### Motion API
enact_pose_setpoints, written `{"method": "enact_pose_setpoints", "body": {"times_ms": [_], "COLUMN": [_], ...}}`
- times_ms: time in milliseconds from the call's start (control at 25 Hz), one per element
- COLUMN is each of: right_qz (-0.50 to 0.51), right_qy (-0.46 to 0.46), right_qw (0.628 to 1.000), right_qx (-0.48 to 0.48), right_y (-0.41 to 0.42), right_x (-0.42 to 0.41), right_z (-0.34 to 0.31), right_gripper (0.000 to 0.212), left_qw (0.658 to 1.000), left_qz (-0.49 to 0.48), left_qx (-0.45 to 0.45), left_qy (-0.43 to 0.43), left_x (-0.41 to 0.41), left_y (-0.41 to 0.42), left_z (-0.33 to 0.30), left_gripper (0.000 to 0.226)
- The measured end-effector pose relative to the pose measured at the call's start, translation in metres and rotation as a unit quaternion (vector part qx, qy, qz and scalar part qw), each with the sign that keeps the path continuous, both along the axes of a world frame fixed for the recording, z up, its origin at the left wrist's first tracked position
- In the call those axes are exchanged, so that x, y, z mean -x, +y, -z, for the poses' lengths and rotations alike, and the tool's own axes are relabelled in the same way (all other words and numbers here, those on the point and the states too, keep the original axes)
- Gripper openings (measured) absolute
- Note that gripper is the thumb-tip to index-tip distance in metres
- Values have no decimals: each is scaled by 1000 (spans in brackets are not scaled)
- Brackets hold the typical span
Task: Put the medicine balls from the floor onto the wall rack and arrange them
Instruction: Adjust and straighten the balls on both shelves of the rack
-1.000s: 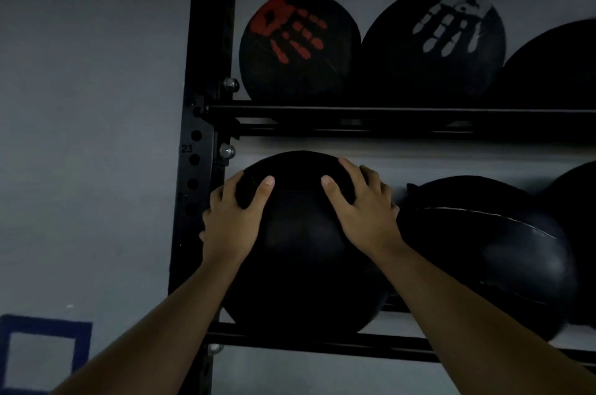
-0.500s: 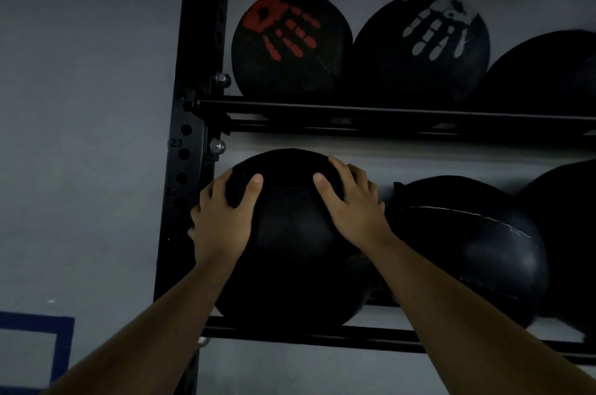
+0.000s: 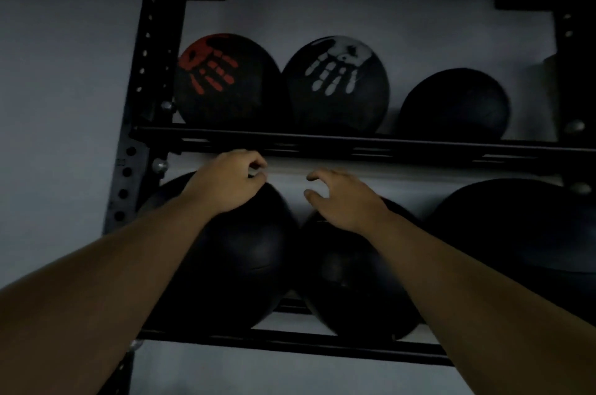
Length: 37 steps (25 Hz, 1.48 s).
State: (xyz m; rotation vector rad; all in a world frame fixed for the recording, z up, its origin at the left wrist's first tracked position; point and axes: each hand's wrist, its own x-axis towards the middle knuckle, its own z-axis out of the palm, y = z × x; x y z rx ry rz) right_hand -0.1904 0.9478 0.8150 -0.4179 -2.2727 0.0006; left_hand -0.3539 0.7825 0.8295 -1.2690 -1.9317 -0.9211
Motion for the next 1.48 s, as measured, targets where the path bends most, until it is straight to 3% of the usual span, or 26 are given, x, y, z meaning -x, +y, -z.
{"method": "enact_pose_setpoints", "body": {"times_ms": [320, 680, 920, 1320, 1480], "right_qz": [110, 178, 113, -3, -68], "right_qy": [89, 160, 204, 195, 237], "right_qw": [989, 970, 972, 973, 956], "right_qx": [-40, -45, -20, 125, 156], "right_y": [113, 185, 226, 301, 307], "right_x": [-179, -244, -234, -197, -177], "right_z": [-55, -118, -160, -185, -190], "right_gripper": [40, 43, 50, 85, 93], "left_qw": [995, 987, 986, 980, 972], "left_qz": [30, 80, 97, 144, 183], "left_qx": [-23, -74, -109, -131, -140], "left_qy": [93, 117, 79, 41, 46], "left_x": [-141, -182, -202, -214, -202], "left_y": [106, 204, 270, 344, 355], "left_z": [-68, -128, -147, -174, -173], "left_gripper": [33, 48, 60, 63, 67]}}
